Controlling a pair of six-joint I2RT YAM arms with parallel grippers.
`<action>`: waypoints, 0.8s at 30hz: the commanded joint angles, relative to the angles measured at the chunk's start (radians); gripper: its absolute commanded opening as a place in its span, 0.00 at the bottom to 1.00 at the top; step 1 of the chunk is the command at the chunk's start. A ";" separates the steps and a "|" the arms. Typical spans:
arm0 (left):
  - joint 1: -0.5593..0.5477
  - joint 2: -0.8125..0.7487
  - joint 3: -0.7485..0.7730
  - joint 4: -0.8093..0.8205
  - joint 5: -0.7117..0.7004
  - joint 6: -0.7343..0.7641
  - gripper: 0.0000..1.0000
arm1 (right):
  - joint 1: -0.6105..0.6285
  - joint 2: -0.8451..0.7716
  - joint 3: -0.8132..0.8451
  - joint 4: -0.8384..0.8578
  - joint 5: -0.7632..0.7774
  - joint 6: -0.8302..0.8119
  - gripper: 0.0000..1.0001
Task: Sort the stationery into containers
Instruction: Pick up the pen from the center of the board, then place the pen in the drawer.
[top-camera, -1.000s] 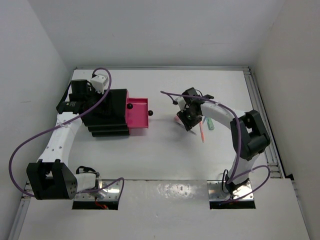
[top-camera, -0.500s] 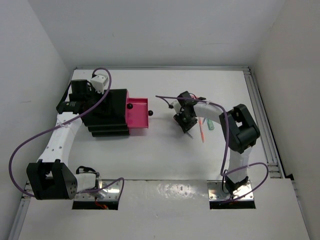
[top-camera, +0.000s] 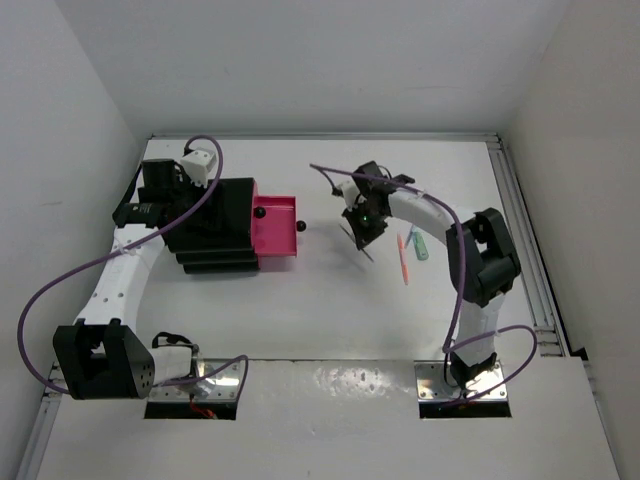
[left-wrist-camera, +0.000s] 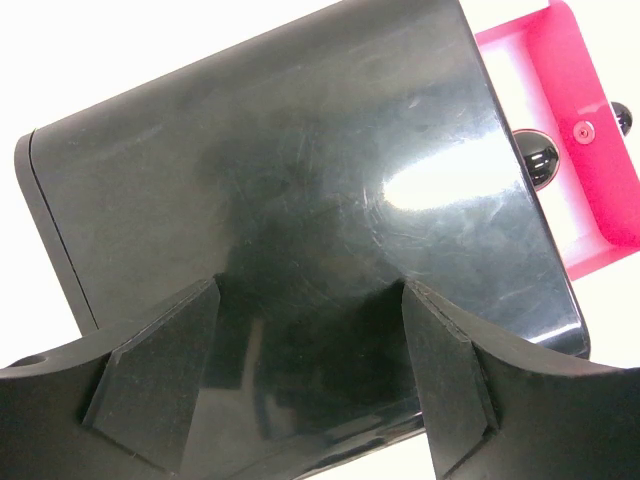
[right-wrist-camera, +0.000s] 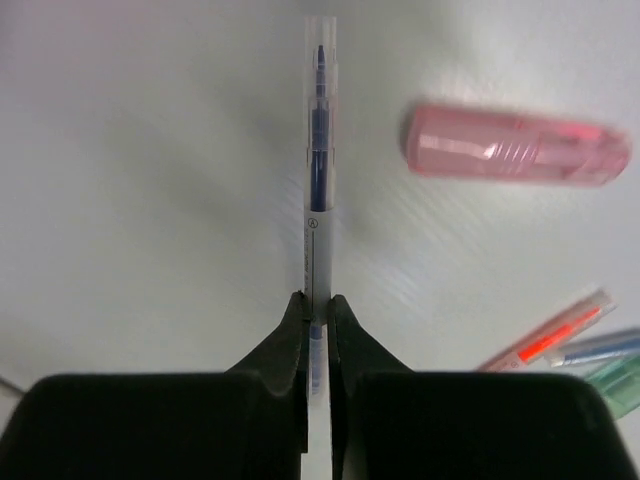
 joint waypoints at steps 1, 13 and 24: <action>-0.003 -0.025 -0.005 0.004 -0.011 0.012 0.80 | -0.019 -0.113 0.192 -0.037 -0.208 0.149 0.00; 0.000 -0.024 -0.012 0.015 0.003 -0.020 0.80 | 0.088 0.109 0.493 0.095 -0.317 0.614 0.00; -0.003 -0.034 -0.020 0.005 -0.002 -0.031 0.80 | 0.168 0.232 0.569 0.175 -0.276 0.635 0.00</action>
